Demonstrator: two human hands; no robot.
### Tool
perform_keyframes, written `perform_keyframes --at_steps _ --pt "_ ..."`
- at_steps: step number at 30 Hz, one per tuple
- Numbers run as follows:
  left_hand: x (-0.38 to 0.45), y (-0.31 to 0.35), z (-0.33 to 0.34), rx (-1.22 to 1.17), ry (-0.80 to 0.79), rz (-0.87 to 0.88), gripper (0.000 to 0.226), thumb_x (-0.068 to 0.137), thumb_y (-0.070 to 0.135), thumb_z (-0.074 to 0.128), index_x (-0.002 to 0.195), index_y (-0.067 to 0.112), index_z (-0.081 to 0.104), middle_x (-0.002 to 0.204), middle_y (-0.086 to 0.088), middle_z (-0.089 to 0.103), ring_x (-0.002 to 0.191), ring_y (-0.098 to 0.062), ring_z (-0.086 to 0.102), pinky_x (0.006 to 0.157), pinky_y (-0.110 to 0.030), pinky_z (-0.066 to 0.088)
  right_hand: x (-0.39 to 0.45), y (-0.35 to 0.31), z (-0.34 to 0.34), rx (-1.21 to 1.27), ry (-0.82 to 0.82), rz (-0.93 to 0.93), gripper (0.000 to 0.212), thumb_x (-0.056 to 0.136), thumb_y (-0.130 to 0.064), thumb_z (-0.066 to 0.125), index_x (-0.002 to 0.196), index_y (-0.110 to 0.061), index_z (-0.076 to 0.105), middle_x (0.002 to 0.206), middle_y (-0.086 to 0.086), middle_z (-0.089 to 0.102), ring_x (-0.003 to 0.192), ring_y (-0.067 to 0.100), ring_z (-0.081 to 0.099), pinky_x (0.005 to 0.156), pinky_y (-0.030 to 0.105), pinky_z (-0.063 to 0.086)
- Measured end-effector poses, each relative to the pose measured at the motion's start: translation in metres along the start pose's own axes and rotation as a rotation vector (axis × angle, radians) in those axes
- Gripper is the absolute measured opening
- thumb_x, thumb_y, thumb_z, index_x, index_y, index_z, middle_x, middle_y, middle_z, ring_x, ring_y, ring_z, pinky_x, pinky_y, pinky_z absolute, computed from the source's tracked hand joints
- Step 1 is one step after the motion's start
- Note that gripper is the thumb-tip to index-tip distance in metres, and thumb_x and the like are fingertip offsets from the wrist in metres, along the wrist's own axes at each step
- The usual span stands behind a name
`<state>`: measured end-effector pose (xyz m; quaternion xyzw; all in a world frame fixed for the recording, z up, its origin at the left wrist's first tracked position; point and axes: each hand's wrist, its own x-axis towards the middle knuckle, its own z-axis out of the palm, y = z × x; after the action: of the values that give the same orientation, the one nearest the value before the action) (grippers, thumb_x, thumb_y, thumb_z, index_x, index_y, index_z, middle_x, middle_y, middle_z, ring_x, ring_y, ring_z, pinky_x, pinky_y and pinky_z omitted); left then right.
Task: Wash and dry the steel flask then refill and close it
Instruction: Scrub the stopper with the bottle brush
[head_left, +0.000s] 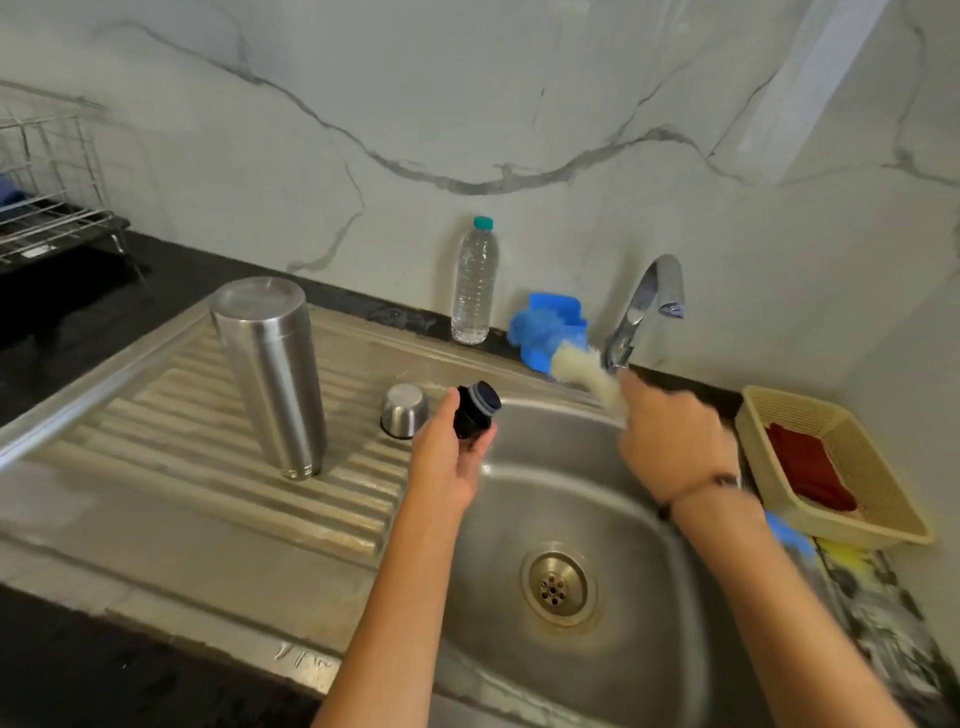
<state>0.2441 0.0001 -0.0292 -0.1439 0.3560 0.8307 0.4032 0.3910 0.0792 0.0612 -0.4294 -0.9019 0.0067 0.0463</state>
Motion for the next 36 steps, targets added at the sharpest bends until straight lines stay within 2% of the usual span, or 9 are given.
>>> perform_keyframes --at_steps 4,7,12,15,19,23,27,30,36 --pt "-0.002 0.006 -0.011 -0.014 0.036 0.051 0.016 0.095 0.017 0.056 0.108 0.008 0.053 0.099 -0.011 0.058 0.085 -0.017 0.057 0.086 -0.035 0.052 -0.054 0.011 0.071 0.584 -0.043 -0.042 0.050 0.091 -0.007 0.049 0.133 -0.032 0.049 0.091 0.000 0.070 0.071 0.014 0.062 0.068 0.022 0.047" --pt "-0.003 0.007 -0.018 -0.036 0.086 0.091 0.026 0.096 0.017 0.056 0.120 0.007 0.051 0.112 -0.013 0.056 0.098 -0.021 0.056 0.089 -0.035 0.051 -0.078 0.016 0.103 0.794 0.003 -0.003 0.048 0.089 -0.005 0.053 0.122 -0.040 0.055 0.060 -0.006 0.058 0.053 0.013 0.050 0.059 0.024 0.043" --pt "-0.001 0.011 -0.025 -0.003 0.043 0.132 0.037 0.096 0.015 0.055 0.130 0.001 0.049 0.126 -0.019 0.058 0.116 -0.029 0.057 0.101 -0.045 0.046 -0.083 0.022 0.110 0.752 -0.111 -0.058 0.047 0.089 -0.006 0.052 0.122 -0.040 0.057 0.084 -0.007 0.072 0.061 0.008 0.056 0.065 0.023 0.044" --pt "-0.005 0.011 -0.025 0.069 -0.020 0.140 0.021 0.098 0.010 0.051 0.117 0.002 0.055 0.123 -0.018 0.059 0.115 -0.030 0.057 0.096 -0.044 0.049 -0.078 0.023 0.104 0.699 -0.126 -0.097 0.047 0.090 -0.008 0.050 0.123 -0.042 0.054 0.057 -0.012 0.060 0.051 0.004 0.049 0.056 0.022 0.040" --pt "-0.012 0.008 -0.020 0.087 -0.066 0.117 0.010 0.097 0.007 0.050 0.104 0.007 0.056 0.116 -0.017 0.060 0.103 -0.026 0.060 0.076 -0.035 0.053 -0.056 0.023 0.098 0.703 -0.131 -0.144 0.045 0.091 -0.010 0.048 0.126 -0.038 0.054 0.077 0.008 0.066 0.051 0.008 0.043 0.058 0.027 0.042" --pt "-0.012 0.014 -0.026 -0.006 0.007 0.105 0.035 0.095 0.007 0.053 0.129 0.000 0.049 0.126 -0.021 0.057 0.114 -0.031 0.057 0.094 -0.043 0.050 -0.072 0.023 0.101 0.698 -0.147 -0.161 0.045 0.090 -0.008 0.049 0.125 -0.036 0.056 0.063 0.002 0.060 0.047 0.009 0.038 0.056 0.029 0.040" --pt "-0.017 0.003 -0.023 0.042 0.024 0.115 0.027 0.097 0.007 0.051 0.123 0.004 0.051 0.121 -0.017 0.058 0.103 -0.027 0.059 0.079 -0.039 0.053 -0.070 0.014 0.100 0.683 -0.179 -0.132 0.047 0.090 -0.007 0.047 0.124 -0.040 0.055 0.061 -0.001 0.057 0.047 0.004 0.047 0.057 0.028 0.041" --pt "-0.012 0.008 -0.026 -0.003 0.042 0.144 0.034 0.096 0.007 0.051 0.130 0.001 0.049 0.125 -0.020 0.058 0.109 -0.031 0.059 0.079 -0.042 0.053 -0.067 0.010 0.097 0.720 -0.174 -0.129 0.050 0.090 -0.008 0.048 0.115 -0.051 0.056 0.081 0.006 0.069 0.066 0.022 0.058 0.066 0.036 0.049" --pt "-0.011 0.007 -0.033 -0.005 0.137 0.165 0.026 0.096 0.008 0.054 0.120 0.000 0.053 0.105 -0.015 0.060 0.101 -0.030 0.058 0.085 -0.044 0.052 -0.074 0.008 0.092 0.696 -0.239 -0.098 0.033 0.092 -0.013 0.048 0.111 -0.033 0.065 0.067 -0.010 0.059 0.062 0.012 0.040 0.064 0.025 0.035"
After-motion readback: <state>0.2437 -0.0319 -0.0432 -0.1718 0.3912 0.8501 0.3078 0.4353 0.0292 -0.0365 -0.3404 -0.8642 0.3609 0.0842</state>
